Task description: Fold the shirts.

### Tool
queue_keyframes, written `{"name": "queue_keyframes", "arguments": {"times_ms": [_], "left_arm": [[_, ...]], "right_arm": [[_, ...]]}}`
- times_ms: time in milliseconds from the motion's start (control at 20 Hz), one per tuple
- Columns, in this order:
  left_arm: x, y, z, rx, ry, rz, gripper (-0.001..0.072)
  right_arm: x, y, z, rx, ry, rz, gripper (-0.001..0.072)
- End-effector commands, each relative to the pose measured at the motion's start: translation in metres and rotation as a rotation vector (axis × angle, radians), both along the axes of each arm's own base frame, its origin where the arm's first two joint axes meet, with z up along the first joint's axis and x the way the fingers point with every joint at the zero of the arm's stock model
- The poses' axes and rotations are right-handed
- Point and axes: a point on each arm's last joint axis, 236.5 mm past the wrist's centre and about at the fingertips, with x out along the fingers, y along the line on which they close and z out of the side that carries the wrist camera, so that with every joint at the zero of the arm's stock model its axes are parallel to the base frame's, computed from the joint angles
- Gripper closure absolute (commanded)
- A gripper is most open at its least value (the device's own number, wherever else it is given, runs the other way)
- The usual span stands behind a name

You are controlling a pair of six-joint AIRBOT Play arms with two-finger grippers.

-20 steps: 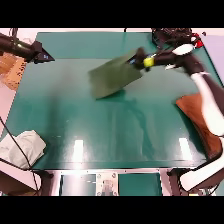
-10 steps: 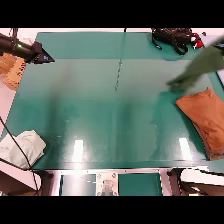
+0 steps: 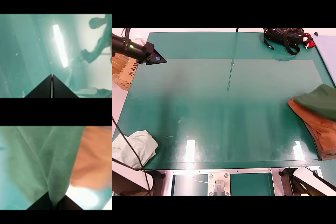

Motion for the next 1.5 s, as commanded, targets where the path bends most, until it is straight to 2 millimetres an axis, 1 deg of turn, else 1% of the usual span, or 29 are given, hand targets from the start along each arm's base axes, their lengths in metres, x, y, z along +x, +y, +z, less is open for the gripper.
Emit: {"name": "queue_keyframes", "arguments": {"times_ms": [0,50,100,150,200,250,300,350,400,450,500,550,600,650,700,750,850,900,950,1000,1100,1150,1200,1250,1350,1400,1450], "left_arm": [[-0.007,-0.001,-0.001,0.0,0.022,-0.021,0.0684],[-0.008,-0.001,-0.002,0.001,0.026,-0.025,0.0684],[-0.009,-0.001,-0.002,0.0,0.027,-0.026,0.0684],[-0.008,-0.001,-0.002,0.0,0.026,-0.025,0.0684],[-0.008,-0.001,-0.002,0.0,0.025,-0.024,0.0684],[-0.008,-0.003,-0.001,-0.005,0.024,-0.026,0.0684],[-0.008,-0.005,0.001,-0.016,0.025,-0.025,0.0684],[-0.008,-0.007,0.006,-0.034,0.025,-0.019,0.0685],[-0.01,-0.011,0.011,-0.041,0.02,-0.017,0.0685],[-0.012,-0.012,0.019,-0.036,0.008,-0.012,0.0686],[-0.013,-0.015,0.027,-0.029,-0.011,-0.008,0.0686],[-0.017,-0.019,0.039,-0.022,-0.037,-0.004,0.0686],[-0.021,-0.023,0.046,-0.015,-0.045,0.008,0.0686],[-0.028,-0.027,0.052,0.0,-0.049,0.012,0.0686],[-0.037,-0.031,0.052,0.033,-0.041,0.021,0.0686],[-0.049,-0.034,0.046,0.078,-0.025,0.022,0.0686],[-0.081,-0.046,0.031,0.155,0.024,0.019,0.0686],[-0.101,-0.056,0.022,0.166,0.048,0.008,0.0686],[-0.121,-0.067,0.014,0.161,0.073,-0.003,0.0686],[-0.142,-0.079,0.002,0.153,0.101,-0.005,0.0686],[-0.178,-0.095,-0.02,0.14,0.14,0.012,0.0686],[-0.191,-0.098,-0.03,0.139,0.161,0.028,0.0686],[-0.204,-0.1,-0.04,0.141,0.183,0.044,0.0686],[-0.211,-0.099,-0.046,0.14,0.196,0.058,0.0685],[-0.219,-0.095,-0.053,0.154,0.208,0.065,0.0684],[-0.22,-0.095,-0.054,0.158,0.213,0.063,0.0684],[-0.22,-0.095,-0.053,0.157,0.213,0.063,0.0684]], "right_arm": [[-0.085,0.012,-0.063,0.105,0.24,-0.16,0.0693],[-0.095,0.015,-0.08,0.138,0.256,-0.184,0.0645],[-0.103,0.019,-0.097,0.172,0.268,-0.207,0.0399],[-0.105,0.022,-0.106,0.198,0.267,-0.215,0.0163],[-0.1,0.021,-0.109,0.206,0.254,-0.193,0.0153],[-0.086,0.019,-0.105,0.207,0.206,-0.159,0.0154],[-0.06,0.015,-0.095,0.191,0.113,-0.113,0.0154],[-0.027,0.011,-0.079,0.158,-0.004,-0.059,0.0155],[0.013,0.01,-0.057,0.113,-0.131,0.016,0.0169],[0.046,0.014,-0.037,0.072,-0.229,0.087,0.0341],[0.079,0.024,-0.017,0.031,-0.312,0.179,0.061],[0.106,0.04,-0.004,0.004,-0.37,0.266,0.0668],[0.126,0.057,0.001,-0.015,-0.397,0.345,0.0693],[0.141,0.08,0.001,-0.017,-0.402,0.433,0.0693],[0.154,0.108,-0.004,-0.01,-0.401,0.531,0.0694],[0.163,0.139,-0.012,0.011,-0.396,0.62,0.0694],[0.17,0.198,-0.035,0.043,-0.376,0.798,0.0696],[0.167,0.229,-0.051,0.062,-0.355,0.895,0.0695],[0.161,0.258,-0.069,0.081,-0.326,0.986,0.0695],[0.153,0.281,-0.084,0.101,-0.302,1.054,0.0695],[0.143,0.316,-0.105,0.111,-0.288,1.158,0.0695],[0.142,0.326,-0.108,0.105,-0.294,1.191,0.0695],[0.144,0.332,-0.107,0.091,-0.307,1.22,0.0695],[0.147,0.334,-0.105,0.076,-0.323,1.234,0.0695],[0.147,0.335,-0.105,0.075,-0.323,1.242,0.0694],[0.142,0.336,-0.107,0.086,-0.307,1.25,0.0694],[0.142,0.336,-0.107,0.087,-0.307,1.25,0.0694]]}}
